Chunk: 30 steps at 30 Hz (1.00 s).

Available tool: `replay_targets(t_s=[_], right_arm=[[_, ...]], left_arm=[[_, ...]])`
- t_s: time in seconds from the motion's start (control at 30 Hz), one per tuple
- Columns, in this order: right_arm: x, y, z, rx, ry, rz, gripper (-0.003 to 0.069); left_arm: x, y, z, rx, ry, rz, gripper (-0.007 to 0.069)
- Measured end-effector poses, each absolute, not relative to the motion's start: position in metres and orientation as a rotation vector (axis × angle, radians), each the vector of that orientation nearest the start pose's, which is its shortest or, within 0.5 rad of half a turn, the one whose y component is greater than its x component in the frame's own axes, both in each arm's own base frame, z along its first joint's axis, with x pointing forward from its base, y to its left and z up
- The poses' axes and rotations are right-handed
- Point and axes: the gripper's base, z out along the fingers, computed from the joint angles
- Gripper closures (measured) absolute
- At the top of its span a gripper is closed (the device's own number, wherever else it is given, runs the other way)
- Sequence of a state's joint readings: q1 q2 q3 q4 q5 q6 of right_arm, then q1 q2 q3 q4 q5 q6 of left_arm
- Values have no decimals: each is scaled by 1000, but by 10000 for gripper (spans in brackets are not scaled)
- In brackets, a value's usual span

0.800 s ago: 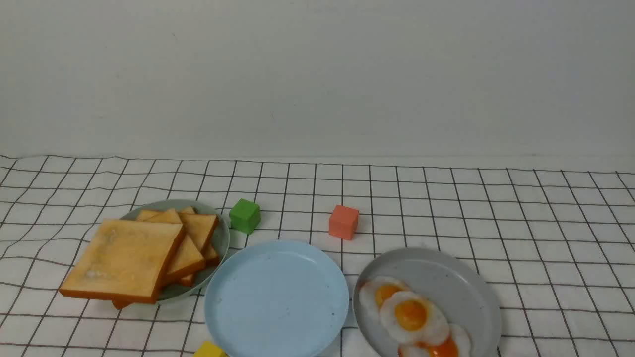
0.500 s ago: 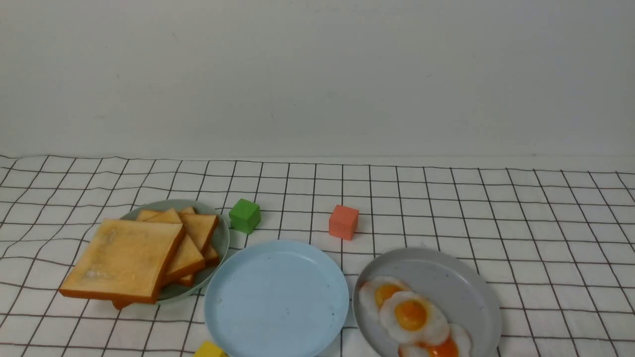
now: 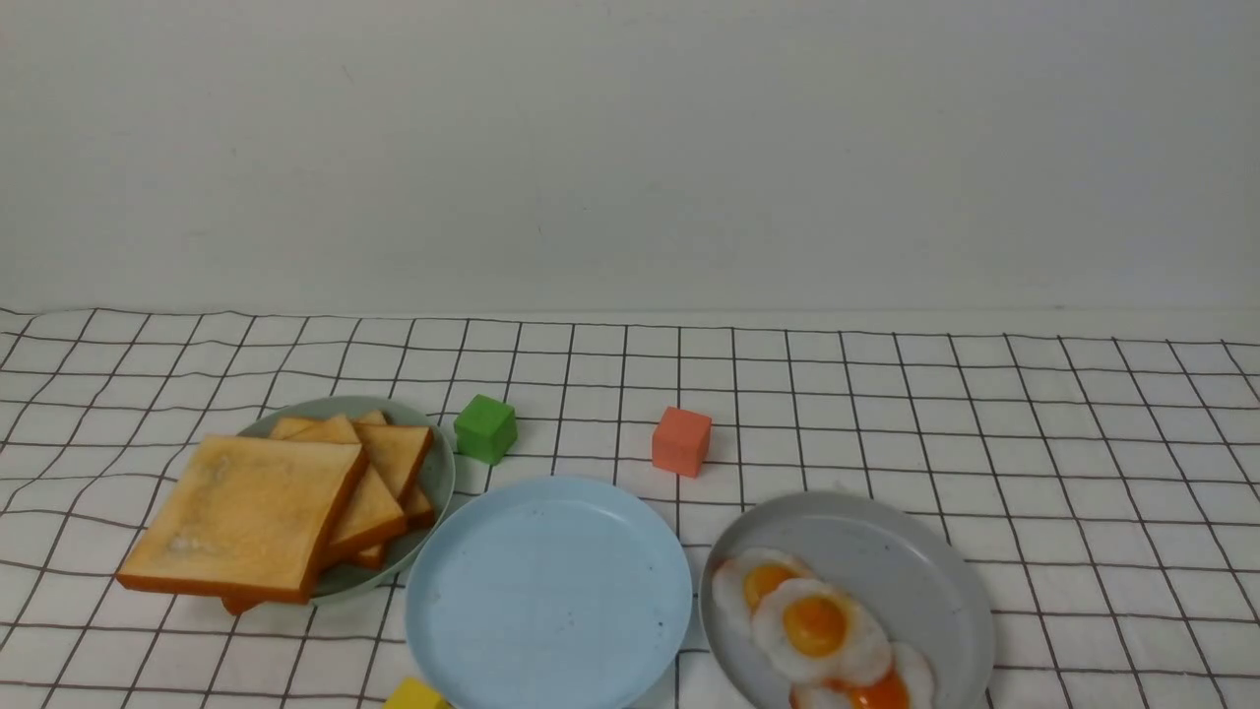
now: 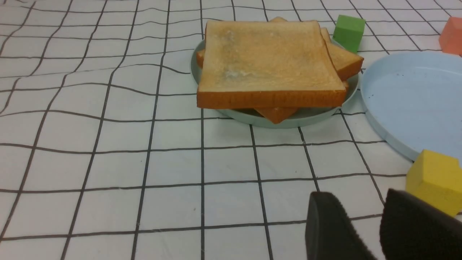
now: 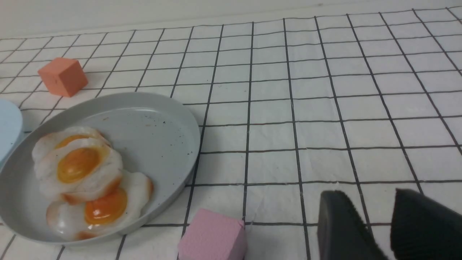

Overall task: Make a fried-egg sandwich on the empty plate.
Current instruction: Use the left arm to grab a slice of bread

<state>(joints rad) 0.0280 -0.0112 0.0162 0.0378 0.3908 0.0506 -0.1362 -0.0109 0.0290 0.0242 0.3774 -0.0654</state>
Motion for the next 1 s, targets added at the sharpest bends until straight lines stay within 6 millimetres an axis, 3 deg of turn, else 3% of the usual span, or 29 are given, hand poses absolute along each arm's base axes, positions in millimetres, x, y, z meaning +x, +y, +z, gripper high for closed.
replay_targets(t_s=[0.37,0.47,0.67,1.0], right_arm=[[53,3,175,45,1847,92,418],[54,3,179,45,1789,92,418],[57,2,204,46,1508,95,418],[54,1,219,92,1335,153,418]], left_arm=[[54,-7,175,80,1821,-119,386],[54,-7,179,79,1782,-122,386],[56,-8,195,74,1598,-136,386],[56,-8,203,71,1504,-143,386]])
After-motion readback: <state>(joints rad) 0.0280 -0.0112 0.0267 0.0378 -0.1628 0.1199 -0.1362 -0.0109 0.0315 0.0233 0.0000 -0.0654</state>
